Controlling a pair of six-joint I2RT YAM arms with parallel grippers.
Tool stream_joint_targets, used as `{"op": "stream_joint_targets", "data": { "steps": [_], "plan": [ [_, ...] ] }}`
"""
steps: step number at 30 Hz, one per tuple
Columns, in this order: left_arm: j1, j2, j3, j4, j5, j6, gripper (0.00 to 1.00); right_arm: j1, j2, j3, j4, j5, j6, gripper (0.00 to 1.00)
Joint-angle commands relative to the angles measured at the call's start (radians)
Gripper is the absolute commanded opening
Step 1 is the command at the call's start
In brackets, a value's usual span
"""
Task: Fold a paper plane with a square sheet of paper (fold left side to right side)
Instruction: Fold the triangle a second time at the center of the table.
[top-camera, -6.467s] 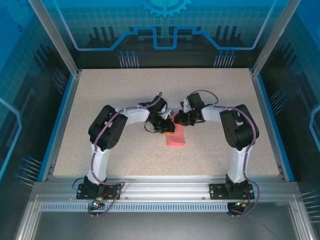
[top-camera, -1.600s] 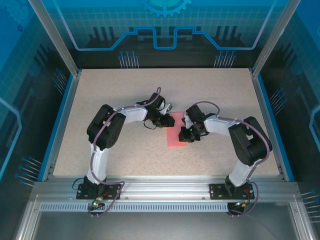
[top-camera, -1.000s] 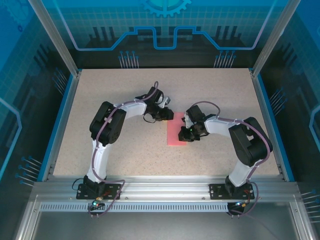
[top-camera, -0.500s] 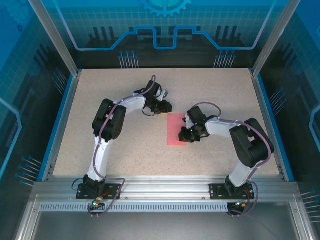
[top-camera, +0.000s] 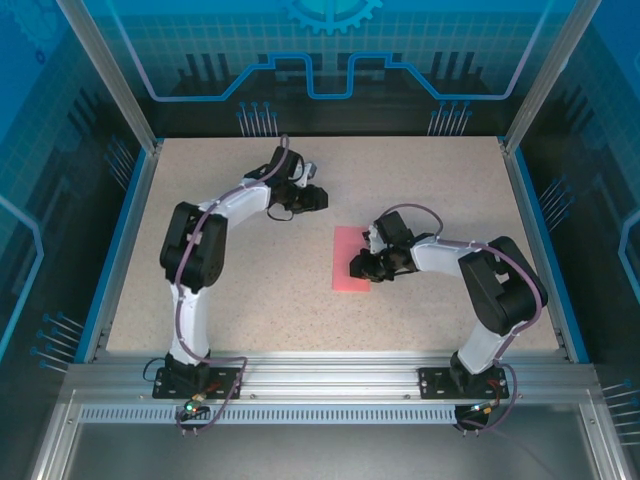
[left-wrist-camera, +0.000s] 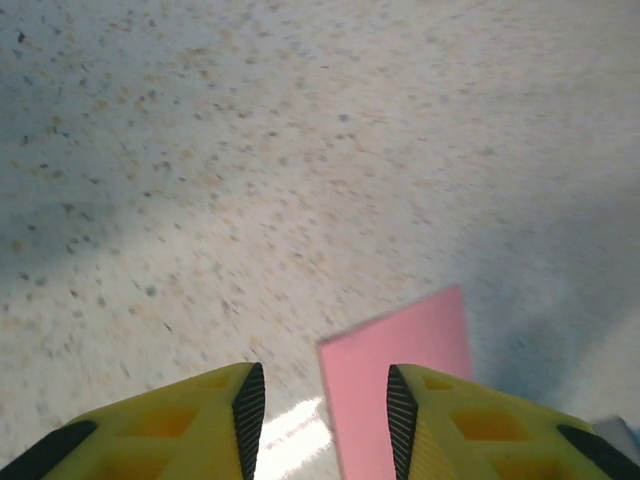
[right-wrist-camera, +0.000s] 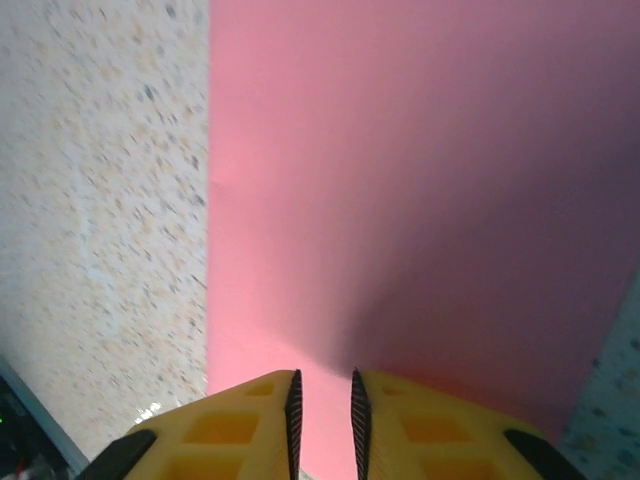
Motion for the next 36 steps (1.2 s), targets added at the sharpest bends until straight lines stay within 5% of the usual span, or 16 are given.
{"op": "stream_joint_targets", "data": {
  "steps": [1,7,15,23,36],
  "plan": [
    [-0.011,-0.081,-0.113,0.017,0.085,-0.064,0.4,0.005,-0.062,0.007,0.011,0.055,-0.001,0.32],
    [-0.077,-0.068,-0.206,0.073,0.189,-0.14,0.39,-0.049,-0.176,-0.028,-0.054,0.167,-0.043,0.56],
    [-0.135,0.028,-0.136,0.069,0.211,-0.161,0.38,-0.16,-0.261,-0.125,-0.011,0.088,-0.024,0.89],
    [-0.146,0.075,-0.119,0.018,0.154,-0.143,0.37,-0.193,-0.225,-0.128,-0.023,-0.005,-0.008,0.9],
    [-0.145,0.051,-0.179,0.007,0.123,-0.138,0.36,-0.181,-0.106,-0.087,-0.06,-0.161,-0.007,0.62]
  ]
}}
